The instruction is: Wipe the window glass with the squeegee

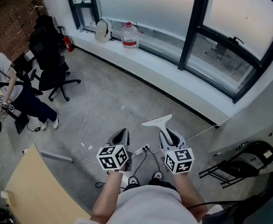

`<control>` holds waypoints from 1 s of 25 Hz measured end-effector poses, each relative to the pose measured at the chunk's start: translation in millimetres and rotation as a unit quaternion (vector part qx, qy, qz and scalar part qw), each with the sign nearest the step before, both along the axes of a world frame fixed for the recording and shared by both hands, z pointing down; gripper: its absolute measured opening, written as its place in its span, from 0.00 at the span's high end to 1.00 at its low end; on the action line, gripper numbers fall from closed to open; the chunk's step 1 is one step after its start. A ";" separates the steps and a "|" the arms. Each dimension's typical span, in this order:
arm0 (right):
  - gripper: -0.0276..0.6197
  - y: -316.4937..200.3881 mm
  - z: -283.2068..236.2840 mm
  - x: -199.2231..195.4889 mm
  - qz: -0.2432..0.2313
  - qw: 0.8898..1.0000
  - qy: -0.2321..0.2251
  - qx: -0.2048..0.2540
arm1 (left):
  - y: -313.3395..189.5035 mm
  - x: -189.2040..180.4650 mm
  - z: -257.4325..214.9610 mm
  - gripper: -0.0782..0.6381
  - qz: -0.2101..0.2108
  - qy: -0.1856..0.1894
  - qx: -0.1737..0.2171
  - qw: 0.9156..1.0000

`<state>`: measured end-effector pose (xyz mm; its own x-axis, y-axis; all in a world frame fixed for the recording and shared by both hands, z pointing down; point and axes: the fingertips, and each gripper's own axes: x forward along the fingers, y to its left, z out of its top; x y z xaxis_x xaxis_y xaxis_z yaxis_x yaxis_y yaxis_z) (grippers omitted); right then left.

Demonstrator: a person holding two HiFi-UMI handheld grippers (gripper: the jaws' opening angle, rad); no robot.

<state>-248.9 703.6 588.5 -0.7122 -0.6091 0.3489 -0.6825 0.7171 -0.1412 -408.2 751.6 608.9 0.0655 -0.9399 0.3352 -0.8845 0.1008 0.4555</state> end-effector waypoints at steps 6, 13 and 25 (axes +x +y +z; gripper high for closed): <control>0.82 -3.5 -0.7 9.3 0.007 1.000 0.000 -0.002 | -6.6 8.5 -3.0 0.89 0.006 0.000 0.002 1.000; 0.82 -4.4 -0.7 9.0 0.011 1.000 0.002 -0.002 | -10.5 13.4 -3.6 0.89 0.016 0.001 0.003 1.000; 0.82 -9.9 -5.6 24.8 0.030 1.000 0.002 0.005 | -22.5 33.8 -3.5 0.89 0.042 0.001 0.004 0.999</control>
